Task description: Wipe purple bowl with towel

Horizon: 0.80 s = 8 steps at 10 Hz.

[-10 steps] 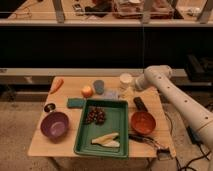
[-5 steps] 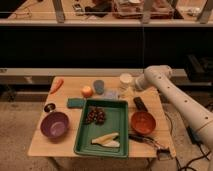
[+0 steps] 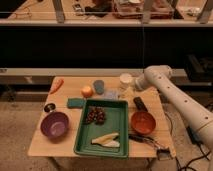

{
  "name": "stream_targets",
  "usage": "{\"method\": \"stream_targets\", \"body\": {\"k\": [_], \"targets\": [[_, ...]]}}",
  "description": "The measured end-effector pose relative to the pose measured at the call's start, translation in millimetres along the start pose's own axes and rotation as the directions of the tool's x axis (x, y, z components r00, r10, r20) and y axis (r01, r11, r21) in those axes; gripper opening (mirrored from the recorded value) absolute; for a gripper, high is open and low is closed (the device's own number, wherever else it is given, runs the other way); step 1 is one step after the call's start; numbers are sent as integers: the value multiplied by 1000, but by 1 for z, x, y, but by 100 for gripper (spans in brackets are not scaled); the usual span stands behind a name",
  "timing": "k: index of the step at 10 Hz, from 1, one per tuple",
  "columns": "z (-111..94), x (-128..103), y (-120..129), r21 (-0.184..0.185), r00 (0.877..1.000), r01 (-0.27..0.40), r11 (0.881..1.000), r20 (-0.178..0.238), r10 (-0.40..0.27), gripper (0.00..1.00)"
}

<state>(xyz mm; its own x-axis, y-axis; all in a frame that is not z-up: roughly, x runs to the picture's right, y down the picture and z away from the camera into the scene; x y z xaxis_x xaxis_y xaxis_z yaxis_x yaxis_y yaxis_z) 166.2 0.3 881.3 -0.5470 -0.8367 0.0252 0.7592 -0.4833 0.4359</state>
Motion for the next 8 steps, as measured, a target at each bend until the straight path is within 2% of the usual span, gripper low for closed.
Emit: {"method": "stream_targets", "body": {"k": [5, 7, 8], "targets": [[-1, 0, 1, -4, 1000, -1, 1000, 9, 1, 80], [-3, 23, 2, -29, 999, -11, 1000, 50, 12, 80], [-3, 42, -3, -40, 998, -12, 999, 62, 15, 80]]}}
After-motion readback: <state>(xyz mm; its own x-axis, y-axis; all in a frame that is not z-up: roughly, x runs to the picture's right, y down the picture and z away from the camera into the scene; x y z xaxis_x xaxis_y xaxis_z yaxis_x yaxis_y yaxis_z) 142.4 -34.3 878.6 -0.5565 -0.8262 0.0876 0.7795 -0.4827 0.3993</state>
